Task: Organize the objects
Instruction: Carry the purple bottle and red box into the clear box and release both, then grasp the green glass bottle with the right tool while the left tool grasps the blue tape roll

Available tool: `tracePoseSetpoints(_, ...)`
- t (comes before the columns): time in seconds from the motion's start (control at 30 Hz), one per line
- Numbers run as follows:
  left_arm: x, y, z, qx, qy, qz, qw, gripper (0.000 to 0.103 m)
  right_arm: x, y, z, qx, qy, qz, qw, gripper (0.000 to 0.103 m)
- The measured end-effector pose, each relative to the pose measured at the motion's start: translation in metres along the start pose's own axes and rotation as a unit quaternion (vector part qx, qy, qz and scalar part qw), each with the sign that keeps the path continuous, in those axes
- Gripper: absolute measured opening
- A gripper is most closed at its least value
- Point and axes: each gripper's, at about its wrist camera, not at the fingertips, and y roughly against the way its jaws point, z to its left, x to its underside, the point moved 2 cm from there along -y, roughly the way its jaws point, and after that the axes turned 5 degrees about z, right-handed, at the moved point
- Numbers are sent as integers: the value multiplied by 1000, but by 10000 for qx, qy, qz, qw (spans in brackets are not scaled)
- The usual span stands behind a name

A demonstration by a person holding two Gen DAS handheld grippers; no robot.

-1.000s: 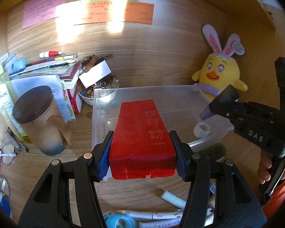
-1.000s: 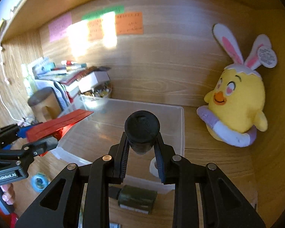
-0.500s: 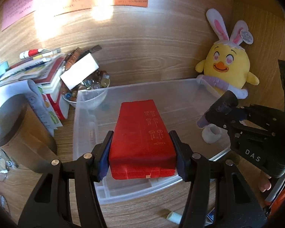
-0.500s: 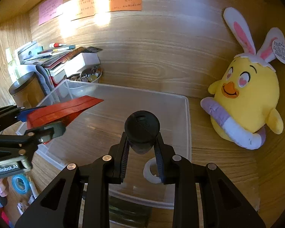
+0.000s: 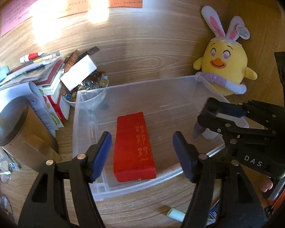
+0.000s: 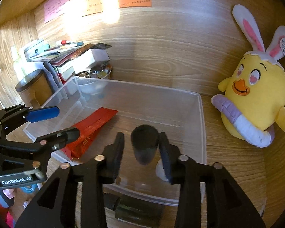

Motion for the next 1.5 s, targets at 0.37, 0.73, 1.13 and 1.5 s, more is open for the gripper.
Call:
tracePoseSetpoints(0.37,10,38,0,-15,77,-205,9998,92,5,32,-5,-39,-95,-273,9996,65)
tracePoseSetpoints(0.73,39,70,1,-95,39,-275,9996,99,40,62,-11,-25,22,-300,9995,75)
tracePoseSetpoints(1.13,96,59,26,-207,366,256,9988,99,84,39,-9,-109,0,286,9995,78)
tracePoseSetpoints(1.5,132,56,38,-18,404,585,9975,74,85,16,-7,-169,-300,475,9983,77)
